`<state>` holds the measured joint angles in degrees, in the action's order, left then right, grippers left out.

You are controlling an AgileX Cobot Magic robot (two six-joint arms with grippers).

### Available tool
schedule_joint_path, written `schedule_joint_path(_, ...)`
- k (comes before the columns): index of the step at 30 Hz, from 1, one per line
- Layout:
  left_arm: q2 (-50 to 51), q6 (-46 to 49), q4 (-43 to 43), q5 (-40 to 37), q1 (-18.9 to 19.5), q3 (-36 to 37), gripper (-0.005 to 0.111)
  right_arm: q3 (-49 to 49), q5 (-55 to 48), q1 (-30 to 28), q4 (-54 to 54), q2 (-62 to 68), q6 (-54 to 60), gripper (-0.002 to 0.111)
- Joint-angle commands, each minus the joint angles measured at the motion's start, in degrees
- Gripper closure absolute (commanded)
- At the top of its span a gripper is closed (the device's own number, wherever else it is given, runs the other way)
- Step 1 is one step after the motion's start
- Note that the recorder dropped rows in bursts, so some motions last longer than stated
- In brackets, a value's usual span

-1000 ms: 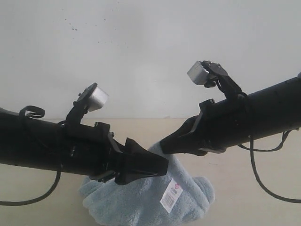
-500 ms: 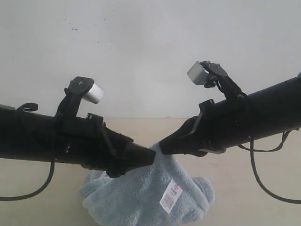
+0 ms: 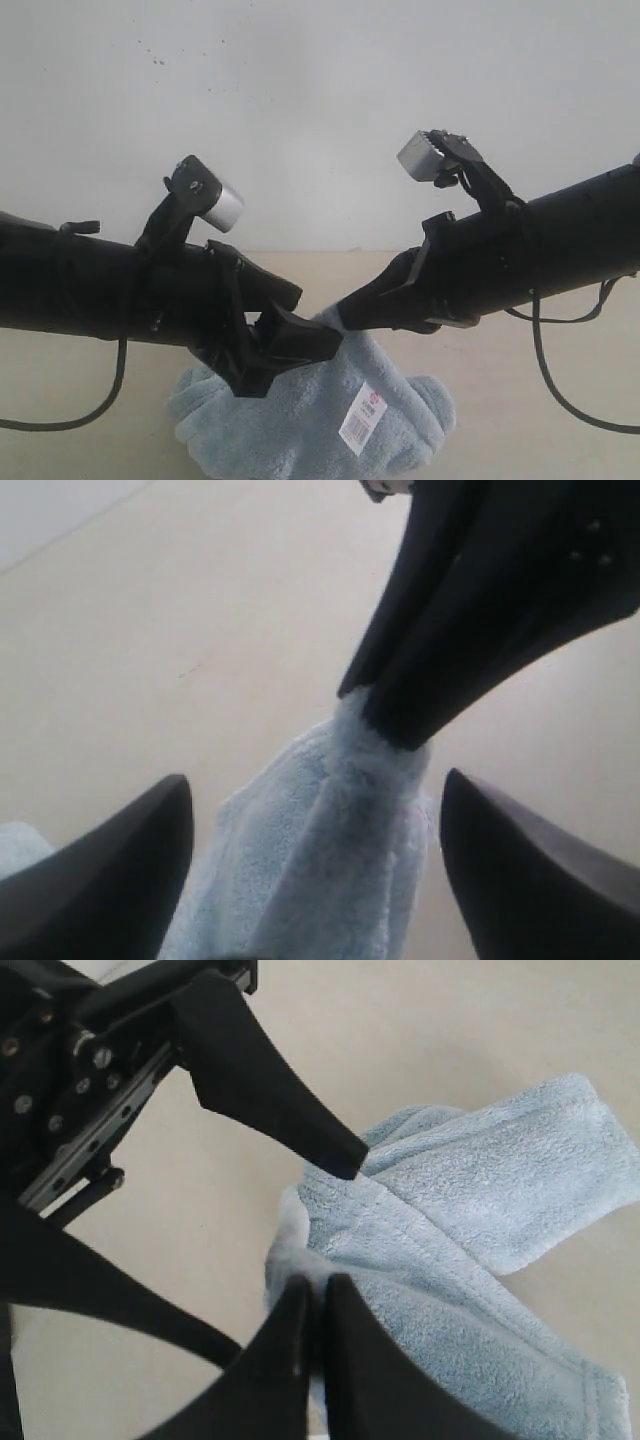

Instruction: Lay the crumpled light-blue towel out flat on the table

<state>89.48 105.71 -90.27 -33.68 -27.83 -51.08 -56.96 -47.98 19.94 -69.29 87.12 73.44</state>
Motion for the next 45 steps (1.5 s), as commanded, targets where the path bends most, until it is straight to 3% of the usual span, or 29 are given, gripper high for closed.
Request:
schedule_joint_path(1,1.5,0.9,-0.2,0.7,-0.2,-0.3,0.04,-0.3,-0.5,0.0,-0.6,-0.5,0.8,0.108)
schedule_joint_path(8,4.3,5.0,-5.3,-2.7,-0.9,-0.5,0.045,-0.3,0.0,0.0,-0.6,-0.5,0.8,0.108)
schedule_joint_path(10,4.4,4.8,-5.3,-1.4,-2.2,-1.3,0.058,-0.3,0.0,0.0,-0.7,-0.5,0.8,0.108)
schedule_joint_path(13,5.9,4.7,-5.3,-0.7,-4.9,-3.1,0.103,-0.3,-0.1,0.0,-2.0,-0.5,0.8,0.108)
schedule_joint_path(17,4.2,1.9,-5.1,0.1,-5.4,-4.2,0.103,-0.3,-0.4,-0.1,-2.0,-0.5,0.8,0.108)
schedule_joint_path(18,1.0,1.7,-3.5,3.9,-5.4,-4.2,0.103,-0.3,0.1,-0.1,-1.7,-0.7,0.8,0.105)
schedule_joint_path(19,-0.8,0.5,-2.0,6.3,-5.4,-4.2,0.103,-0.3,0.6,-0.1,-1.8,-0.7,0.8,0.098)
schedule_joint_path(22,-8.0,-9.6,8.8,11.4,-5.3,-4.2,0.103,-0.3,4.8,-0.1,-1.8,-1.9,-0.4,0.057)
schedule_joint_path(23,-9.0,-10.9,10.5,11.6,-5.3,-4.2,0.103,-0.3,5.9,-0.1,-1.6,-2.4,-1.0,0.052)
schedule_joint_path(27,-13.8,-18.1,16.2,12.9,-3.6,-4.2,0.103,-0.3,10.5,-0.1,-1.2,-5.0,-0.7,0.059)
schedule_joint_path(35,-23.2,-26.9,21.2,14.2,5.8,-4.5,0.103,-0.3,14.6,-0.9,6.9,-10.0,-3.6,0.063)
schedule_joint_path(38,-23.4,-30.9,21.2,7.2,8.4,-5.3,0.103,-0.3,12.3,-3.6,8.1,-10.0,-6.7,0.063)
schedule_joint_path(41,-21.0,-33.5,23.8,13.7,8.8,-5.6,0.103,-0.3,10.4,-6.6,8.3,-10.0,-7.1,0.063)
schedule_joint_path(43,-19.1,-40.2,23.9,8.0,10.3,-7.5,0.103,-0.3,8.9,-8.0,8.3,-10.0,-7.6,0.063)
schedule_joint_path(45,-18.2,-35.6,22.9,-0.9,9.2,-10.8,0.103,-0.3,7.6,-8.1,8.5,-9.9,-7.6,0.063)
